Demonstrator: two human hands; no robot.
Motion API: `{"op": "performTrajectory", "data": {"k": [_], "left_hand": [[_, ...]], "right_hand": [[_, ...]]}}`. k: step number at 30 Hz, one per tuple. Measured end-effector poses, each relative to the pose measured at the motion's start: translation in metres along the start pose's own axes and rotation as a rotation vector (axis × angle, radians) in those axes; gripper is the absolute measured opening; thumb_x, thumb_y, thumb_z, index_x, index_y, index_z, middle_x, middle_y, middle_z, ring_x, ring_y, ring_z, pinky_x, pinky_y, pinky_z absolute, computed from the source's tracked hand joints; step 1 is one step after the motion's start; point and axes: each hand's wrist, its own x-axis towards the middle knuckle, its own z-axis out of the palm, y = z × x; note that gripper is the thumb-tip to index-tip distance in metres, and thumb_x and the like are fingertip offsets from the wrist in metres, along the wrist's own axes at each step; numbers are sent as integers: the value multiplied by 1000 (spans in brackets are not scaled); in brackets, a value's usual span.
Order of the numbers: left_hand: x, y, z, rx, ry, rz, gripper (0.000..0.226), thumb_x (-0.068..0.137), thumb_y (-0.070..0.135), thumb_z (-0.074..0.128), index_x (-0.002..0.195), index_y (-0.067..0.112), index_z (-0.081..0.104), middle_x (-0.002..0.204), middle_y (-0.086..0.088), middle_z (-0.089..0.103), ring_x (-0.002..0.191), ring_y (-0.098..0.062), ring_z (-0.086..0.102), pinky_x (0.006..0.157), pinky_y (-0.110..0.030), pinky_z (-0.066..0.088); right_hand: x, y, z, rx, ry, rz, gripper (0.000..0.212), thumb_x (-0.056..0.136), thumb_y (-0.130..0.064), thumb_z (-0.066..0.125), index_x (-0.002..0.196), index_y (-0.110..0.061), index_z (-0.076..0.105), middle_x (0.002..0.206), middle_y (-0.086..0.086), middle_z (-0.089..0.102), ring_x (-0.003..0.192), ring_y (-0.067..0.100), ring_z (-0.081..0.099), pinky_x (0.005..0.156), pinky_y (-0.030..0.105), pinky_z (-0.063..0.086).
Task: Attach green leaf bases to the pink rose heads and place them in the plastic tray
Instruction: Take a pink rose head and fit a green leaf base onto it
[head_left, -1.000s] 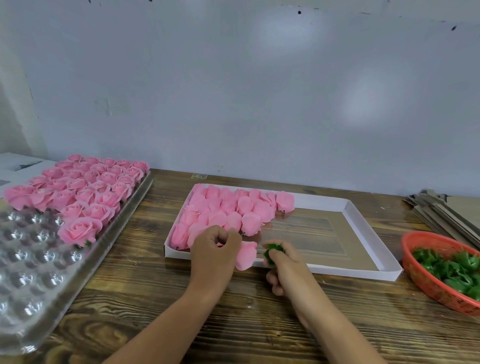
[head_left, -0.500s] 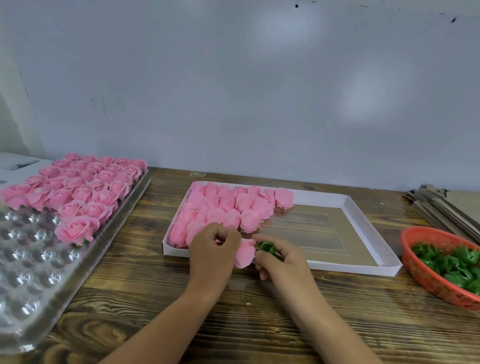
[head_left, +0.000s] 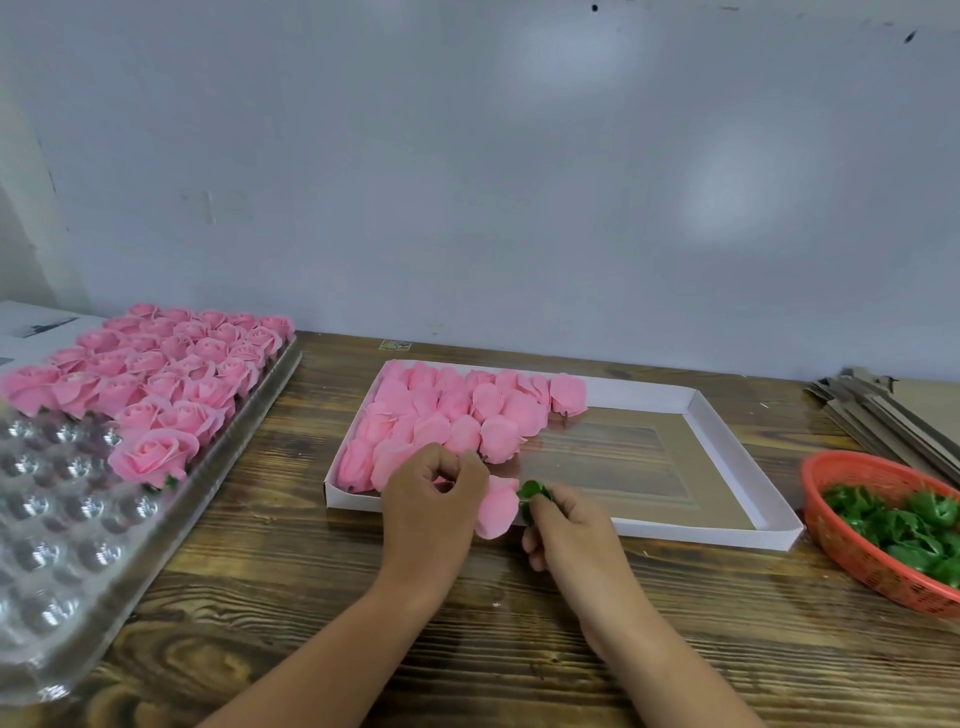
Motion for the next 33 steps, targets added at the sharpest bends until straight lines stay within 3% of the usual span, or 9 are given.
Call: {"op": "performTrajectory", "data": {"k": [6, 9, 11, 14, 17, 22, 26, 30, 33], "left_hand": [[-7, 6, 2, -67, -85, 46, 35, 92, 15, 63, 58, 16, 55, 52, 12, 51, 54, 1, 49, 52, -13, 42], [-9, 6, 4, -54, -104, 33, 36, 93, 18, 63, 58, 17, 55, 53, 12, 52, 55, 1, 50, 52, -13, 42], [-4, 4, 3, -46, -58, 7, 35, 92, 16, 63, 58, 15, 53, 53, 10, 50, 54, 0, 47, 53, -14, 41], [5, 0, -1, -25, 18, -26, 33, 91, 17, 63, 59, 10, 55, 52, 10, 49, 53, -2, 46, 53, -13, 41], [7, -2, -3, 2, 60, -18, 34, 93, 15, 63, 62, 2, 55, 51, 9, 48, 51, -1, 43, 53, -12, 39], [8, -4, -3, 4, 64, -14, 37, 92, 13, 63, 57, 10, 53, 50, 10, 48, 51, -1, 44, 54, -12, 39], [9, -4, -5, -3, 66, -20, 37, 91, 14, 63, 56, 11, 53, 50, 10, 47, 51, -2, 44, 53, -12, 39], [12, -5, -5, -33, 32, -142, 42, 92, 19, 63, 51, 18, 53, 47, 9, 47, 49, -3, 43, 51, -19, 40], [14, -5, -4, -84, -16, -247, 42, 93, 19, 63, 52, 16, 52, 50, 2, 46, 54, -16, 46, 51, -30, 40]], "right_hand": [[0, 1, -1, -55, 80, -47, 39, 100, -4, 37, 124, -30, 55, 58, 0, 65, 44, 3, 54, 47, 17, 45], [-2, -1, 0, -58, 48, -85, 38, 97, 1, 41, 119, -17, 67, 73, 11, 72, 47, 7, 56, 49, 19, 47], [-3, -3, 2, 18, -3, -71, 39, 99, 0, 40, 120, -17, 67, 71, 14, 71, 52, 8, 58, 53, 20, 49], [-3, -6, 2, 160, -44, -70, 40, 97, 2, 43, 122, -18, 66, 68, 4, 70, 63, 9, 64, 60, 20, 53], [-5, -9, 2, 253, -62, -84, 41, 95, 5, 46, 123, -19, 64, 80, 5, 74, 71, 11, 68, 65, 20, 55], [-7, -9, 3, 236, -106, -138, 37, 97, 3, 51, 117, -25, 64, 88, -1, 76, 70, 6, 67, 69, 17, 55], [-5, -6, 0, 189, -118, -168, 38, 95, 8, 53, 125, -13, 63, 86, 4, 75, 72, 6, 67, 73, 18, 55], [-4, -5, 0, 153, -120, -209, 40, 91, 9, 59, 119, -19, 66, 92, 10, 77, 78, 10, 69, 77, 21, 56], [-2, -3, 0, 212, -126, -187, 37, 91, 8, 60, 119, -16, 65, 89, 7, 77, 73, 9, 69, 72, 20, 55]]}}
